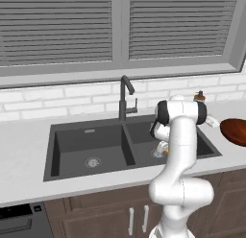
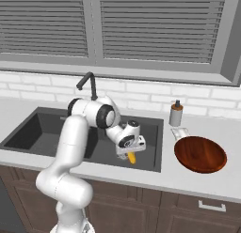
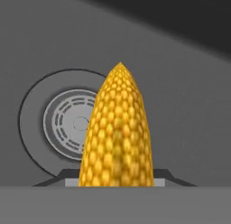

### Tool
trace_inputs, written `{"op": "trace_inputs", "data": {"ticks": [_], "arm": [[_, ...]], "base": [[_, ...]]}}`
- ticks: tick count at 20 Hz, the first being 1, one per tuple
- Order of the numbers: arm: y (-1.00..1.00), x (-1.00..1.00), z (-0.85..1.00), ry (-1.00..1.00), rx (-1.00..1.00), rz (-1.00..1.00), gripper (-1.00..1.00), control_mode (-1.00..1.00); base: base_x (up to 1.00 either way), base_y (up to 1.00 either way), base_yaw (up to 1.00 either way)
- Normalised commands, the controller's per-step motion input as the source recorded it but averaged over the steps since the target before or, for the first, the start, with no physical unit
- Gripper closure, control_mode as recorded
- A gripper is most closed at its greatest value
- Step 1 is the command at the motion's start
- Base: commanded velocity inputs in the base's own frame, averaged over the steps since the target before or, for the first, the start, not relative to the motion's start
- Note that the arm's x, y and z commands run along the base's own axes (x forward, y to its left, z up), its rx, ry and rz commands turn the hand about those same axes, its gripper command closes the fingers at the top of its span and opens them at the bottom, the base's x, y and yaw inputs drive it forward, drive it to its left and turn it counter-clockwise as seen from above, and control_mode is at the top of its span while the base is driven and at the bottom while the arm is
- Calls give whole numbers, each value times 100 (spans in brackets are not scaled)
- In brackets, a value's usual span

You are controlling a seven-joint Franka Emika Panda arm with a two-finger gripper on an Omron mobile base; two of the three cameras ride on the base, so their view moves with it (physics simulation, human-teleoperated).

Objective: Pick the corn from the sink and place it in the bowl. Then pick the bowl and place it in the microwave. Then close the microwave door and press the start button.

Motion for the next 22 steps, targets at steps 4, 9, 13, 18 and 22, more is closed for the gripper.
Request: {"op": "trace_inputs", "data": {"ticks": [4,9,13,18,22], "arm": [[0,-72,100,-14,0,1,100,-100],[0,-77,100,-11,0,4,100,-100],[4,-61,100,-15,0,8,100,-100],[4,-32,100,-21,0,9,100,-100],[-1,-18,100,-7,-2,5,100,-100]], "base": [[0,0,0],[0,0,0],[0,0,0],[0,0,0],[0,0,0]]}}
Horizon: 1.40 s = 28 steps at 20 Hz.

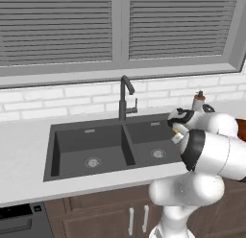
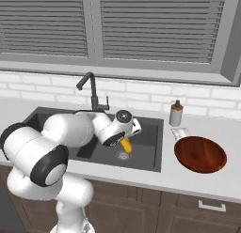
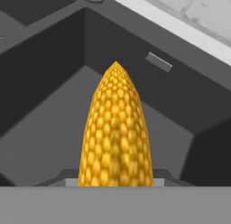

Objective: Pick the corn from the sink and place it in the bowl. Then pick the bowl and place it in the microwave. Then close the microwave door and press the start button.

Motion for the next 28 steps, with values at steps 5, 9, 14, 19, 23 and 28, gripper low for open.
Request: {"op": "trace_inputs", "data": {"ticks": [5,9,14,19,23,28], "arm": [[-4,-14,100,3,-6,0,100,-100],[-15,0,94,22,-8,0,100,-100],[-59,0,27,14,0,1,100,-100],[-88,-2,0,0,1,3,100,-100],[-86,-1,0,0,0,0,100,-100],[-72,1,-4,0,0,-2,100,-100]], "base": [[0,0,0],[0,0,0],[0,0,0],[0,0,0],[0,0,0],[0,0,0]]}}
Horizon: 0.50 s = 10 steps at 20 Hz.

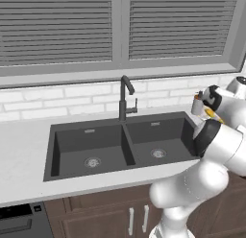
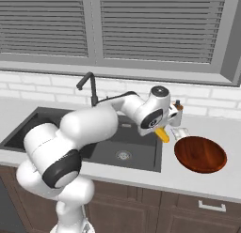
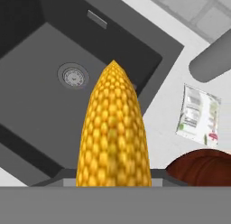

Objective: Pick the corn from the sink and place it in the bowl. Then pick the bowl and place it in the microwave. Then close the microwave door and press the start button.

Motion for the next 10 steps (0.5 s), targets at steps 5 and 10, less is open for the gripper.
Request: {"op": "trace_inputs", "data": {"ticks": [5,10], "arm": [[-55,0,-1,0,0,-2,100,-100],[-47,0,-6,0,0,-1,100,-100]], "base": [[0,0,0],[0,0,0]]}}
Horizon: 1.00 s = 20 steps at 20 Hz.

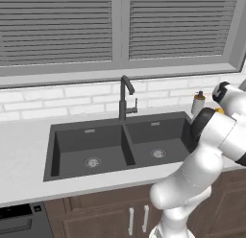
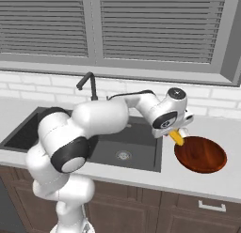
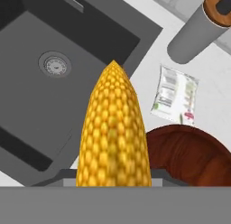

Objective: Pick the corn from the sink and place it in the bowl. Then pick the bowl and place it in the microwave. Then close the microwave door and press the start button.

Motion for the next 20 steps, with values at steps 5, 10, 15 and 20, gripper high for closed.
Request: {"op": "trace_inputs", "data": {"ticks": [5,10,15,20], "arm": [[-56,0,-4,0,1,-1,100,-100],[-48,0,-13,0,3,-1,100,-100],[-42,0,-25,1,2,0,100,-100],[-36,2,-20,2,3,0,100,-100]], "base": [[0,0,0],[0,0,0],[0,0,0],[0,0,0]]}}
